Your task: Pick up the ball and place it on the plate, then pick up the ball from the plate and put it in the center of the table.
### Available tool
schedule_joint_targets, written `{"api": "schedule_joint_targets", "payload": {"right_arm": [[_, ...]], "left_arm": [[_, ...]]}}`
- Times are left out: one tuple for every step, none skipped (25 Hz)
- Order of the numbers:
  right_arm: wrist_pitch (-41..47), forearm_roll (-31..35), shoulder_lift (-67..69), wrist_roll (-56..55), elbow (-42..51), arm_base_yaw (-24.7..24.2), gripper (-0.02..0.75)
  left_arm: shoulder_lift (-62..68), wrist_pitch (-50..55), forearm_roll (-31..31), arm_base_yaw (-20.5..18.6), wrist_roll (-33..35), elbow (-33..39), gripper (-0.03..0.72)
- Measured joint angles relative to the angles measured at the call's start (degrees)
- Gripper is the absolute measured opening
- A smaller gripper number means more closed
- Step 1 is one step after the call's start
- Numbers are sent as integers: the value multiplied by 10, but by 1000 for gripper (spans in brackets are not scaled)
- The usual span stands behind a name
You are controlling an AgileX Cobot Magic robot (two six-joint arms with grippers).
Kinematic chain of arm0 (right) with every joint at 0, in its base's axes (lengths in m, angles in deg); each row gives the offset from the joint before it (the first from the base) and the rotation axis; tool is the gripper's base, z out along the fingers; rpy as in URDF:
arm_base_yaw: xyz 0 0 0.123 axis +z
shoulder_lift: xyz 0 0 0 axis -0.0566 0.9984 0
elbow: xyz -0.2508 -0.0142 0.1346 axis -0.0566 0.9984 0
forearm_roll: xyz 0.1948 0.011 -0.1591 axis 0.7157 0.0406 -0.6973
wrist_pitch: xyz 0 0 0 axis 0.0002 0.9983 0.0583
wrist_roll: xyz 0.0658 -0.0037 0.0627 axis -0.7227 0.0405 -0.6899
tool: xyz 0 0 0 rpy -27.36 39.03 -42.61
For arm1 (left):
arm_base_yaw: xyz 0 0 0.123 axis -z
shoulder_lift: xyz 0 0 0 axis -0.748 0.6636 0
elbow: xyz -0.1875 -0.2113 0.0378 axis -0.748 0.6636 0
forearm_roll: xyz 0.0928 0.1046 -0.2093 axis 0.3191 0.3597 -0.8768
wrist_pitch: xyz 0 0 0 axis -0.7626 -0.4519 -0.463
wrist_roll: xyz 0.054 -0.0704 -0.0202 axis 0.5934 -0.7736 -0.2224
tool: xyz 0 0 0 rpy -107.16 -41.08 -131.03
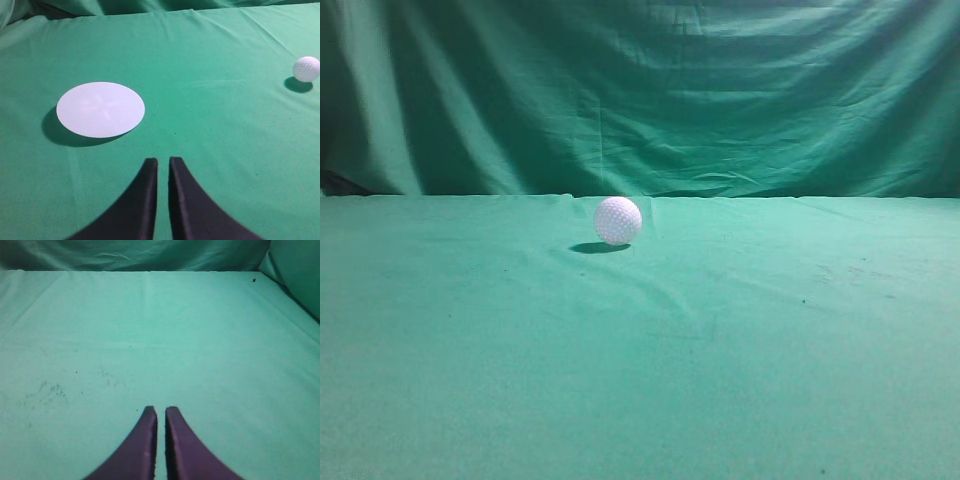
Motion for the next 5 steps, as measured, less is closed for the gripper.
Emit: {"api": "schedule_joint_targets", "payload": {"right_arm": [[0,0,0,0,0,0,48],[0,0,0,0,0,0,48],[0,0,0,0,0,0,48],[0,0,0,0,0,0,48],[0,0,0,0,0,0,48]], "left_arm": [[0,0,0,0,-1,0,59],[0,0,0,0,-1,0,59],[0,0,0,0,-2,0,59],[0,0,0,0,-2,0,59],[0,0,0,0,-2,0,59]]}}
